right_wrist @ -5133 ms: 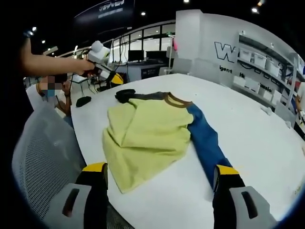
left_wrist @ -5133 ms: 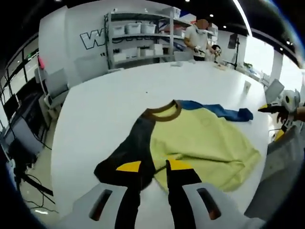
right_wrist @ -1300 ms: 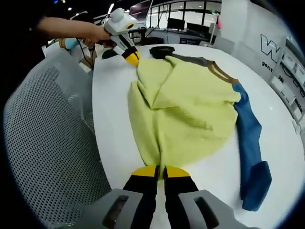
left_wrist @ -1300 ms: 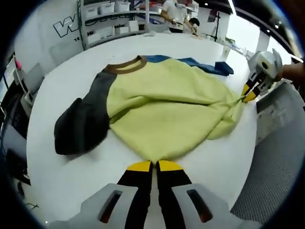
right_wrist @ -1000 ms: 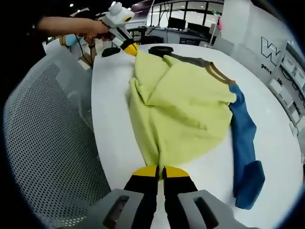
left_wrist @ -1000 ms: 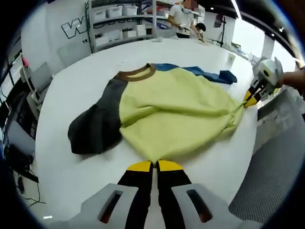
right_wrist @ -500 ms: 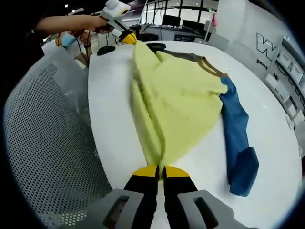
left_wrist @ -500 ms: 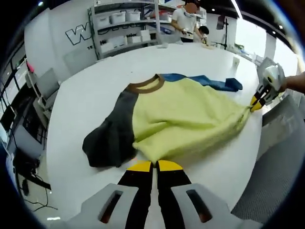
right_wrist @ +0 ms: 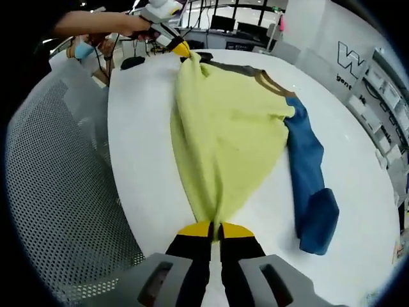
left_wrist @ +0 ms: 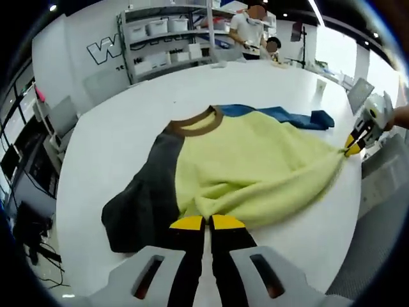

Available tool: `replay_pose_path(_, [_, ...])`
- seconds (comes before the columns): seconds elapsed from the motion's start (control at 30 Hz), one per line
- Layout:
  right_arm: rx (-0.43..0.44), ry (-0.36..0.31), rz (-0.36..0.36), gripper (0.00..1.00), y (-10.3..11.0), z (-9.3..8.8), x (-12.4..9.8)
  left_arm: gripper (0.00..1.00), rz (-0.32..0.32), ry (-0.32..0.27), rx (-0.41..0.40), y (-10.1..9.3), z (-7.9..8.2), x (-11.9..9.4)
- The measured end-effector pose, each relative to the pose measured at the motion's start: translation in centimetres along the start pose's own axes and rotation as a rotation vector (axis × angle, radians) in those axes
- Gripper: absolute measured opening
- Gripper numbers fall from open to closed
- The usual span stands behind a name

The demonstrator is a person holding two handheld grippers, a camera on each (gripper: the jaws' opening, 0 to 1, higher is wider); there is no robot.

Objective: Fold the garment on the visible template until the final outline fits inside the template.

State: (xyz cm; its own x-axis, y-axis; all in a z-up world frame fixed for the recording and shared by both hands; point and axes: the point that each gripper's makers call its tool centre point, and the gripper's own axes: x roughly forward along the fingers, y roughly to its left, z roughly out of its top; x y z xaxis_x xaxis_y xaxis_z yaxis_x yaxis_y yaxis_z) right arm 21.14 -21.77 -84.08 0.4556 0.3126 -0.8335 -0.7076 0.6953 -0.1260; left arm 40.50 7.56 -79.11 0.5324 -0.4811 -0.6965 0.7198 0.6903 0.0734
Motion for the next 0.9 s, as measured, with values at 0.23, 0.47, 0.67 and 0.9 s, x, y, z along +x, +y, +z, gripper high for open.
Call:
replay_pose_path(0.23, [0.014, 0.005, -0.022, 0.03, -0.6, -0.3, -0.1, 0.05, 0.001, 0.023, 0.079, 0.1, 0.0, 2.1])
replay_pose_path(0.47, [0.064, -0.014, -0.031, 0.13, -0.8, -0.3, -0.4, 0.07, 0.003, 0.004, 0.068, 0.7, 0.4, 1.6])
replay_pose_path(0.67, [0.101, -0.017, -0.024, 0.17, -0.4, -0.6, -0.6, 0.03, 0.020, 0.002, 0.044, 1.8, -0.6, 0.4])
replay_pose_path(0.9, [0.133, -0.025, -0.014, 0.19, 0.1, -0.6, -0.6, 0.06, -0.058, 0.055, 0.071, 0.6, -3.0, -0.1])
